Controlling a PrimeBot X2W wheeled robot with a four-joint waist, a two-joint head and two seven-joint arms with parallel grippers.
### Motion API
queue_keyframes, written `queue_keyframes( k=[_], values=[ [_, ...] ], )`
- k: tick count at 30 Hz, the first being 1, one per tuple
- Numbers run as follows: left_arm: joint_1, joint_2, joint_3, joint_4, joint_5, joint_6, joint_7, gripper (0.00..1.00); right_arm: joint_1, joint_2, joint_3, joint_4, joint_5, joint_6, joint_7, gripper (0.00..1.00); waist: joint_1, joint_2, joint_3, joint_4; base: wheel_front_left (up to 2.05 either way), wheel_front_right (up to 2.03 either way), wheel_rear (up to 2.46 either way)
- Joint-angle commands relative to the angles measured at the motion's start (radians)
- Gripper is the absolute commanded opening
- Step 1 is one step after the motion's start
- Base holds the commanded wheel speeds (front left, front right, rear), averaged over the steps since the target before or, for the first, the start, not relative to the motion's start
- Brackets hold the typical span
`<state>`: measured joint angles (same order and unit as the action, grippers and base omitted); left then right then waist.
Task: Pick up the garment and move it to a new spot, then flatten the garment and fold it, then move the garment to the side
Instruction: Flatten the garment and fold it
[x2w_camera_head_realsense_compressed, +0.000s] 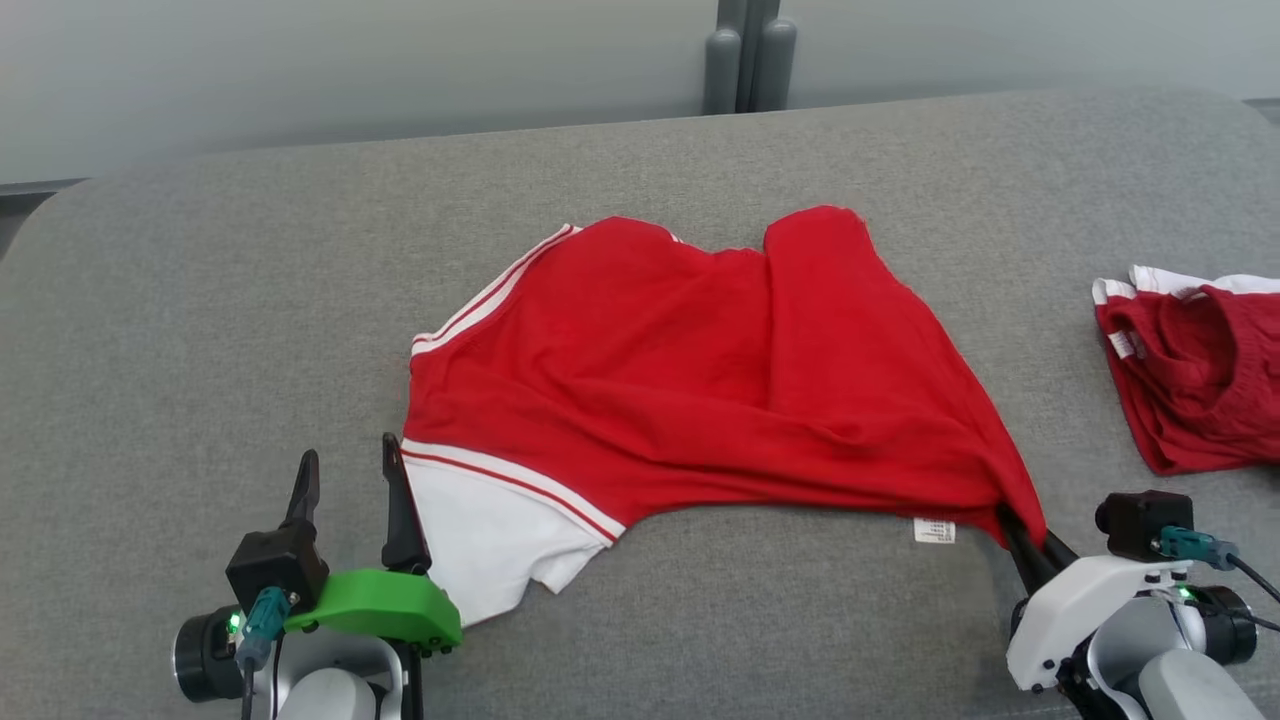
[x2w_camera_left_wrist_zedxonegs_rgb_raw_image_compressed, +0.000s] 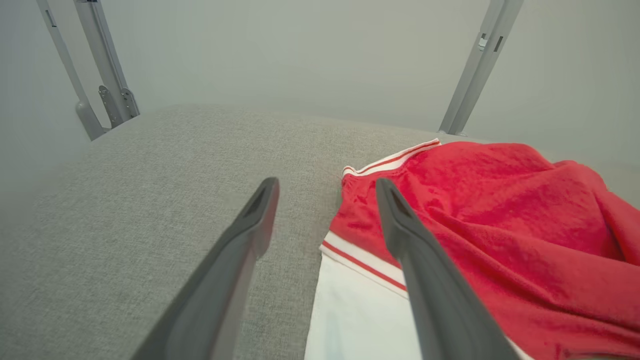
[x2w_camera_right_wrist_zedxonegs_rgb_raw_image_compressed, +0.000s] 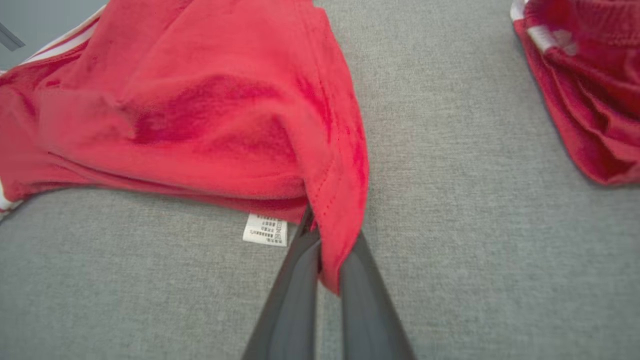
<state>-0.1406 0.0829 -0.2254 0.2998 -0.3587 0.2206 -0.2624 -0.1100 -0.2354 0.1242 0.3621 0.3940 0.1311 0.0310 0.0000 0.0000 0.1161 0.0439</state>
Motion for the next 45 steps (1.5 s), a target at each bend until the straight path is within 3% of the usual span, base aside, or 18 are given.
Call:
queue_keyframes(
  k=[1,7,8,9,16,19,27,31,45],
  values=[
    [0.003,0.002,0.003,0.005,0.009,-0.004,-0.003,1.0,0.021,0.005,-0.015,-0.012,0.009,0.0,0.024,0.0,0.0,0.0,0.003,-0.021,0.0,0.0,0.0],
    [0.001,0.0,0.004,0.016,0.016,-0.011,-0.003,1.0,0.049,0.032,-0.05,-0.006,0.005,-0.001,0.05,0.0,0.0,0.0,0.0,-0.041,0.0,0.0,0.0],
    [0.003,0.0,0.005,0.018,0.018,-0.013,-0.003,1.0,0.049,0.036,-0.053,0.001,-0.003,-0.001,0.044,0.37,0.0,0.0,-0.002,-0.045,0.0,0.0,0.0],
    [0.005,0.0,0.005,0.018,0.02,-0.014,-0.003,1.0,0.048,0.041,-0.061,0.006,-0.01,-0.001,0.03,1.0,0.0,0.0,-0.004,-0.05,0.0,0.0,0.0],
    [0.017,-0.005,0.003,0.02,0.023,-0.017,-0.003,1.0,0.062,0.018,-0.104,-0.002,-0.054,-0.001,-0.004,1.0,0.0,0.0,-0.021,-0.069,0.0,0.0,0.0],
    [0.02,-0.008,-0.001,0.019,0.024,-0.02,-0.003,1.0,0.061,-0.005,-0.137,-0.081,-0.08,0.0,0.002,1.0,0.0,0.0,-0.029,-0.064,0.0,0.0,0.0],
    [-0.001,-0.015,-0.007,0.006,0.028,-0.026,-0.003,1.0,-0.037,-0.041,-0.071,-0.173,-0.094,0.0,0.087,1.0,0.0,0.0,-0.009,-0.024,0.0,0.0,0.0],
    [-0.023,-0.019,-0.014,-0.006,0.032,-0.028,-0.003,1.0,-0.143,-0.056,-0.011,-0.104,-0.077,0.0,0.139,1.0,0.0,0.0,0.016,0.019,0.0,0.0,0.0],
    [-0.073,-0.028,-0.029,-0.022,0.029,-0.039,-0.003,1.0,-0.473,-0.112,0.181,0.339,0.022,0.0,0.244,1.0,0.0,0.0,0.098,0.179,0.0,0.0,0.0]
  ],
)
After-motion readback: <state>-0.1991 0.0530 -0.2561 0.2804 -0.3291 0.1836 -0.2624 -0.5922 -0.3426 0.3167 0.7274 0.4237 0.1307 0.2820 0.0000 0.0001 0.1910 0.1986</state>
